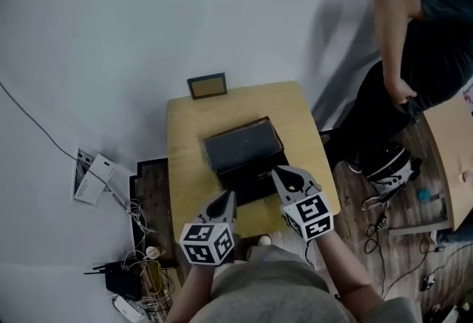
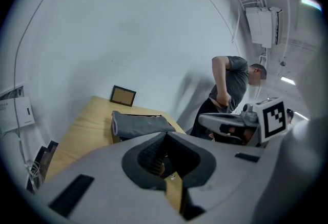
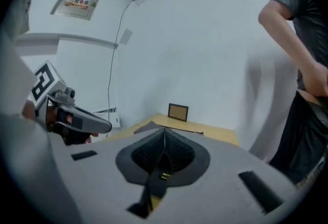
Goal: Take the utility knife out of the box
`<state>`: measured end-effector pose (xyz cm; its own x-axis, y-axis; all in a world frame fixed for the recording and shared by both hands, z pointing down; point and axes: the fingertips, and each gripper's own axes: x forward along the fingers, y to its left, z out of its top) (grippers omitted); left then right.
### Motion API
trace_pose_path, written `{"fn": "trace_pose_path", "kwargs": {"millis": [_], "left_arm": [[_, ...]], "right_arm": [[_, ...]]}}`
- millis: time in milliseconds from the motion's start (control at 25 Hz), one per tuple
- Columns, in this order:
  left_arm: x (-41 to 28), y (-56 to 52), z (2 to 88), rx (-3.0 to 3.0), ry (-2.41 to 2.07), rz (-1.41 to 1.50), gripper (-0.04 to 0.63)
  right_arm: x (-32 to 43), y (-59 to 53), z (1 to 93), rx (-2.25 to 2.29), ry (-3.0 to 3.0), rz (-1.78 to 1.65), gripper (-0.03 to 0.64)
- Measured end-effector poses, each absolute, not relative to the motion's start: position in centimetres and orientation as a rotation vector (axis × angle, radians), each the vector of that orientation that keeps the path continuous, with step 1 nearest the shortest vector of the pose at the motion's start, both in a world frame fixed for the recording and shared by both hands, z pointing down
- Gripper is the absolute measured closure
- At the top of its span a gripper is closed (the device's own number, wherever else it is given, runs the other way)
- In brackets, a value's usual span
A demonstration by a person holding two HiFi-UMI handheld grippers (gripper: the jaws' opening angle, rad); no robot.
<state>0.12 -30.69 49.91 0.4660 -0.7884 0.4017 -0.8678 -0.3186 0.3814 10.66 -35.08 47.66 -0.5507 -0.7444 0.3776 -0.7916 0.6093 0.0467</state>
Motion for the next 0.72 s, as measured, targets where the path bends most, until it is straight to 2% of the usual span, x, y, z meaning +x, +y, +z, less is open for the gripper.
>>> {"fn": "trace_pose_path", "kwargs": {"millis": [520, 560, 640, 720], "left_arm": [[-1.0, -31.7, 53.1, 1.973, -1.511, 0.145, 0.591], [-1.0, -31.7, 53.2, 1.966, -1.516, 0.147, 0.592], [-1.1, -31.6, 53.5, 1.953, -1.524, 0.153, 0.591], [-1.4, -31.4, 53.8, 1.938, -1.536, 0.157, 0.591]], "right_arm": [[9.0, -37.3, 59.9, 0.525, -2.221, 0.079, 0.612], [9.0, -37.2, 60.8, 0.469, -2.192, 0.064, 0.599], [8.8, -37.0, 62.5, 0.356, -2.137, 0.027, 0.527], [8.6, -36.9, 63.9, 0.264, -2.084, -0.024, 0.523]]}}
